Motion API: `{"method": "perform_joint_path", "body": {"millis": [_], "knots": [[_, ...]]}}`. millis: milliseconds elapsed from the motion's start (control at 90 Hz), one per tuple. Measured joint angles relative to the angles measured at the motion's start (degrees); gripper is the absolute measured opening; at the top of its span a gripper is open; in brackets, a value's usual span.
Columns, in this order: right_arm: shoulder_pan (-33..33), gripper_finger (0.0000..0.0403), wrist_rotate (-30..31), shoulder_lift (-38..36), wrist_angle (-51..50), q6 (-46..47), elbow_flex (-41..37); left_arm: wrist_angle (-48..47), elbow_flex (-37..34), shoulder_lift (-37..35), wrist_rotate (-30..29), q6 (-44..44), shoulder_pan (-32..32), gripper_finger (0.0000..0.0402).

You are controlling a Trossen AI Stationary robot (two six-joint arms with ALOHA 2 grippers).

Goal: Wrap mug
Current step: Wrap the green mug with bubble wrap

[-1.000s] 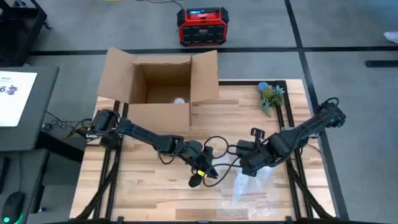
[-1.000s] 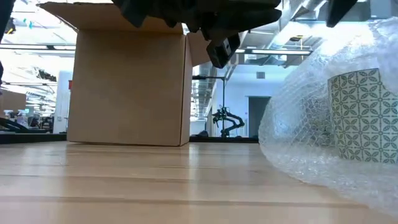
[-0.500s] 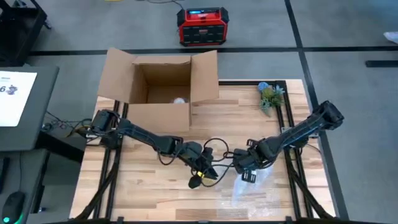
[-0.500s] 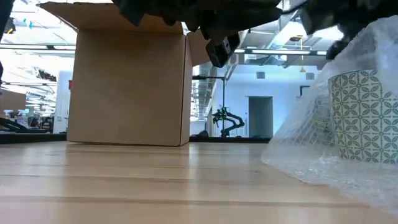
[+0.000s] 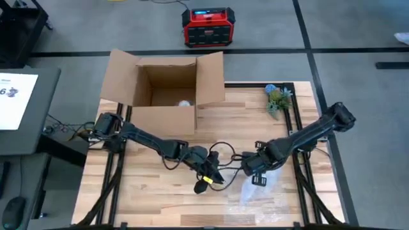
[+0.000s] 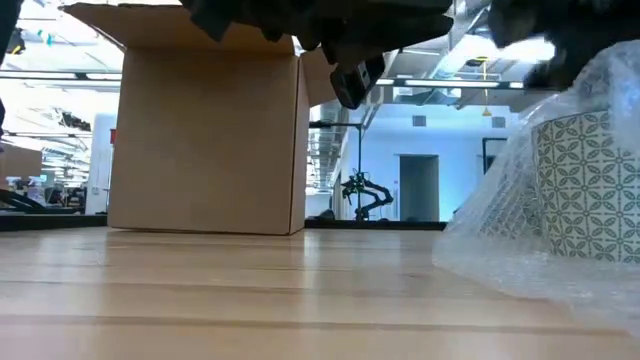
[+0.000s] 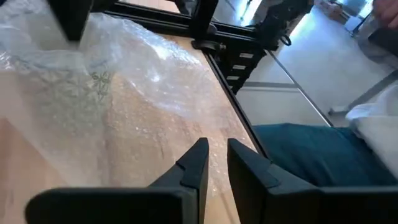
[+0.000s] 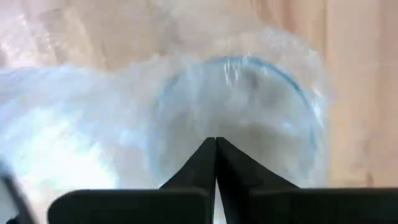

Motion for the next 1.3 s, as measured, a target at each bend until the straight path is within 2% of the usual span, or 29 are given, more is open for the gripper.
{"method": "perform_joint_path", "body": {"millis": [133, 233, 333, 467, 556, 756, 878, 1022, 1167, 1300], "knots": [[3.2, 0.0, 3.1, 0.0, -5.3, 2.0, 7.2, -0.5, 0.0, 0.0, 0.0, 0.0, -0.1, 0.0038], [5.6, 0.0, 7.0, 0.0, -2.9, 2.1, 9.4, -0.9, 0.0, 0.0, -0.1, 0.2, -0.2, 0.0038], [5.6, 0.0, 7.3, 0.0, 1.4, 2.0, 8.4, -0.8, 0.0, 0.0, -0.2, 0.4, -0.2, 0.0038], [3.1, 0.0, 6.9, 0.1, 3.1, 1.5, 3.5, -0.9, 0.0, 0.0, -0.2, 0.5, -0.3, 0.0038], [0.6, 0.0, 4.4, 0.1, 4.0, 2.5, -1.2, -1.1, 0.0, 0.0, -0.8, 0.6, -0.8, 0.0038], [-4.9, 0.0, -1.6, 0.0, 17.2, -0.5, -14.2, -1.3, 0.0, 0.0, -2.1, 2.2, -1.7, 0.0038], [-6.7, 0.0, -3.2, -0.2, 18.2, -1.0, -16.8, -1.3, 0.0, 0.0, -2.2, 2.0, -1.6, 0.0038], [-6.4, 0.0, -3.5, -0.1, 13.2, -3.1, -12.9, -1.4, 0.0, 0.0, -2.2, 1.9, -1.6, 0.0038], [-4.3, 0.0, -2.8, -0.2, 4.3, -2.8, -3.4, -1.6, 0.0, 0.0, -2.2, 1.5, -1.7, 0.0038], [-0.3, 0.0, 3.6, -0.2, -3.5, -0.2, 5.7, -1.6, 0.0, 0.0, -2.2, 1.4, -1.6, 0.0038]]}}
